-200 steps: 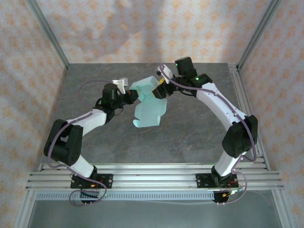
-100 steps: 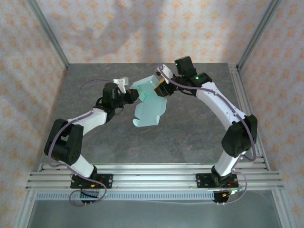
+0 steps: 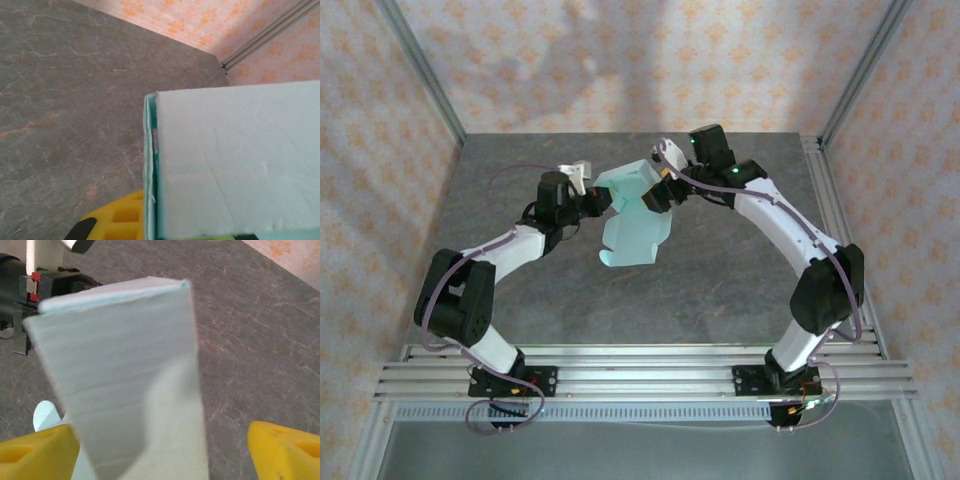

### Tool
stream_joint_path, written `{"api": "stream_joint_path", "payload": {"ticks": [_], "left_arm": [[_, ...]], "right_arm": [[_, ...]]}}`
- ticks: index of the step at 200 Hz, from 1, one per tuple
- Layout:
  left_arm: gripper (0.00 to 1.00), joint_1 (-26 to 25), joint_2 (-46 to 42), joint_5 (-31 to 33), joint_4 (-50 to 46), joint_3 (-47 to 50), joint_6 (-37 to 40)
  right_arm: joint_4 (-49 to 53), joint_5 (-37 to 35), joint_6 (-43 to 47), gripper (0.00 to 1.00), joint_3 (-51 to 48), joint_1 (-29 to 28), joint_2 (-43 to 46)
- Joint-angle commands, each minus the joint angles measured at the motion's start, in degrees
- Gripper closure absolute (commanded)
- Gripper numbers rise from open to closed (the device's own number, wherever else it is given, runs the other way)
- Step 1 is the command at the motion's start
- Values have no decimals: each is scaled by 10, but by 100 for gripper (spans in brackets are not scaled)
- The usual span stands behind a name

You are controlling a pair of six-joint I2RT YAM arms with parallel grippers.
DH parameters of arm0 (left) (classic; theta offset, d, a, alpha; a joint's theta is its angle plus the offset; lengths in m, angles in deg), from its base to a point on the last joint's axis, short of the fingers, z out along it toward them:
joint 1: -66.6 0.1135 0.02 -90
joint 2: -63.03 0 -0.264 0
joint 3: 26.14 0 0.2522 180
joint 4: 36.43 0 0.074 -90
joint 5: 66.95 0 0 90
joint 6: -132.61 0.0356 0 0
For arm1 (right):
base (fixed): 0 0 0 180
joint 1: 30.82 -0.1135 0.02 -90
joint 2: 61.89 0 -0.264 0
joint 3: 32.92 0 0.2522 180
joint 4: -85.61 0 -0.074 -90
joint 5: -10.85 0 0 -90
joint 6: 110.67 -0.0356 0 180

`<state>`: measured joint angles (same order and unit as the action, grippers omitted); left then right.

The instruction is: Fold the paper box

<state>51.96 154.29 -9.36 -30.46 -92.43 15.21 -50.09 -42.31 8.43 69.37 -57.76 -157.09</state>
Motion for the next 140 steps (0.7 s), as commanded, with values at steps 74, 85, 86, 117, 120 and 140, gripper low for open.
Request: {"api": "stream_joint_path", "payload": {"ticks": [74, 85, 86, 117, 120, 140], "left_arm": [[100, 3, 29, 132, -516, -250, 275], [100, 4, 49, 173, -610, -300, 302], [100, 4, 51, 178, -618, -304, 305], [100, 4, 107, 234, -823, -419, 343], [100, 4, 112, 235, -838, -428, 345], [100, 3, 144, 253, -921, -472, 349]], "right_arm": [[-86, -113, -76, 11, -105, 9, 133], [-86, -120, -80, 11, -108, 9, 135], [-86, -121, -80, 11, -108, 8, 135], [-75, -133, -90, 12, -101, 9, 124], [-74, -133, -90, 12, -101, 9, 123], [-72, -137, -91, 13, -100, 8, 118]]}}
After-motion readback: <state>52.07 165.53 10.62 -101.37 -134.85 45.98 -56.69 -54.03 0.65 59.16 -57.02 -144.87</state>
